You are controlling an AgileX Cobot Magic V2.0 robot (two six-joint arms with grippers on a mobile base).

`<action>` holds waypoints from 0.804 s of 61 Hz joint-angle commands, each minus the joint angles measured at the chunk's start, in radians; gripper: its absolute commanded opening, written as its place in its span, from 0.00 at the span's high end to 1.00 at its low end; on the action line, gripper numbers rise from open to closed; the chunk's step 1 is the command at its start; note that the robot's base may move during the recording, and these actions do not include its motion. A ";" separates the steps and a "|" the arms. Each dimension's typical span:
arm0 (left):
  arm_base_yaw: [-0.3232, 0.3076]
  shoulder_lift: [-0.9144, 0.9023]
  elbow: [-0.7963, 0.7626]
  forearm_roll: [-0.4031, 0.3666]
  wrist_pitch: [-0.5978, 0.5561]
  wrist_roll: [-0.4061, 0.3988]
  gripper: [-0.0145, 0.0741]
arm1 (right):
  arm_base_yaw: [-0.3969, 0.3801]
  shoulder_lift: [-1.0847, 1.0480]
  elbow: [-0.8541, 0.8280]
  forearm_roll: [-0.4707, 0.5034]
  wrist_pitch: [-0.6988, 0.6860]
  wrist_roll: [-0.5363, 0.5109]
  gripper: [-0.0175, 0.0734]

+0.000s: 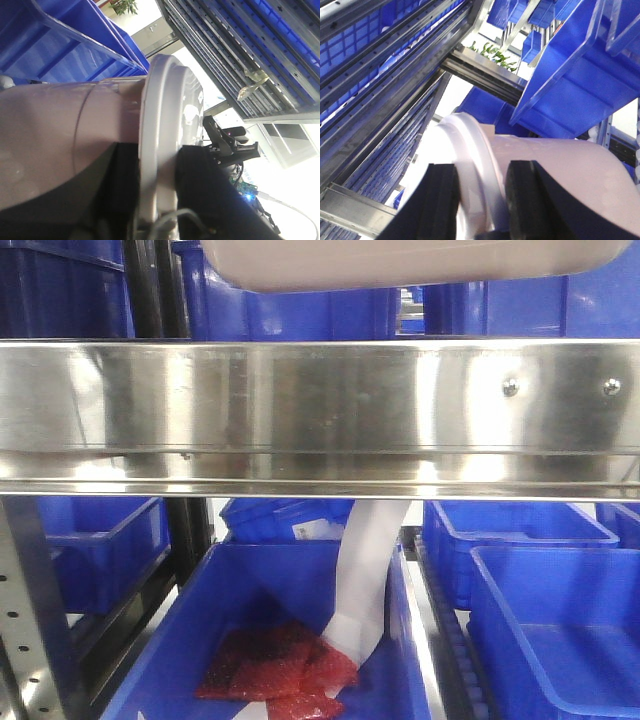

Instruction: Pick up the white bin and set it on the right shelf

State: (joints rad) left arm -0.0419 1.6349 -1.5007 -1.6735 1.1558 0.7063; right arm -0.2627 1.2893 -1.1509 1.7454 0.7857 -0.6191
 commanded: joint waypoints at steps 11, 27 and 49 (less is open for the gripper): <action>-0.001 -0.055 -0.035 -0.072 0.058 0.030 0.98 | 0.010 -0.041 -0.052 0.154 0.093 0.010 0.74; 0.079 -0.055 -0.035 -0.089 0.054 0.030 0.98 | 0.157 0.053 -0.168 0.154 0.066 0.009 0.74; 0.118 -0.055 -0.035 -0.085 -0.141 0.060 0.98 | 0.316 0.301 -0.354 0.154 0.013 -0.027 0.74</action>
State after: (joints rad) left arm 0.0934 1.6349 -1.5007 -1.6220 0.9881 0.7479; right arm 0.0239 1.5790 -1.4380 1.7701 0.7160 -0.6184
